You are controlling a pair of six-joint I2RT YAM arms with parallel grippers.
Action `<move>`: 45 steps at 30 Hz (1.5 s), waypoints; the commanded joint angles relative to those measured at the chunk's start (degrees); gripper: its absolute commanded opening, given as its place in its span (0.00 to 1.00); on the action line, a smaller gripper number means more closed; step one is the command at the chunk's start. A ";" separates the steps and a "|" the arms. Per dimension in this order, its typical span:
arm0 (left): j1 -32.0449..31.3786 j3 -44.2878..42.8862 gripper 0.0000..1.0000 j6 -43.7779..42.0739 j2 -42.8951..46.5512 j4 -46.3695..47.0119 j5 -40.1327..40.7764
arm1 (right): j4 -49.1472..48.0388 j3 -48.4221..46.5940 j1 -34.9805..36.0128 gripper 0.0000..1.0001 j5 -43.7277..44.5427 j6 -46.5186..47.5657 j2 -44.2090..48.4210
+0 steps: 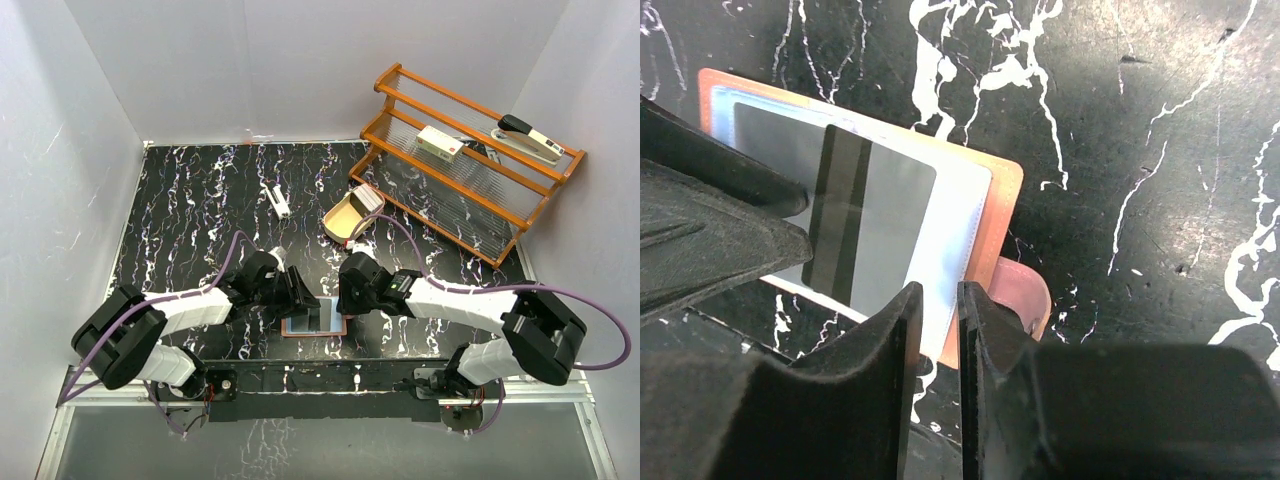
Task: Put the credit cards into the card holder
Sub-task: Insert the credit card into the card holder.
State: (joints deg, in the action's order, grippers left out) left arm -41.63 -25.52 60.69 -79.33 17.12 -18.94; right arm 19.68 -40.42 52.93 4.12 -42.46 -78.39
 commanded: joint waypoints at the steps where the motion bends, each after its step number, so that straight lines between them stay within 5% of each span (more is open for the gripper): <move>1: -0.29 -1.95 0.49 -1.44 3.37 -6.62 2.35 | 0.53 -0.57 0.25 0.20 0.43 -0.97 3.25; 16: -0.21 0.27 0.50 0.74 1.65 -2.59 -0.83 | -3.03 3.04 0.25 0.28 0.75 -2.29 -0.73; 38: -3.96 -3.18 0.44 3.72 -5.01 5.66 -1.49 | -10.01 6.12 0.25 0.22 -2.08 -4.07 -1.69; 45: -4.07 -4.39 0.44 2.21 -2.85 1.57 -1.28 | -6.73 4.54 0.24 0.25 0.70 -2.09 0.90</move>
State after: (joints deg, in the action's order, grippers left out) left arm -45.15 -26.94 64.10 -84.18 20.47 -20.25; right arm 13.08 -35.70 52.86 2.63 -45.41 -79.50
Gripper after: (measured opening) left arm 0.439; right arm 0.233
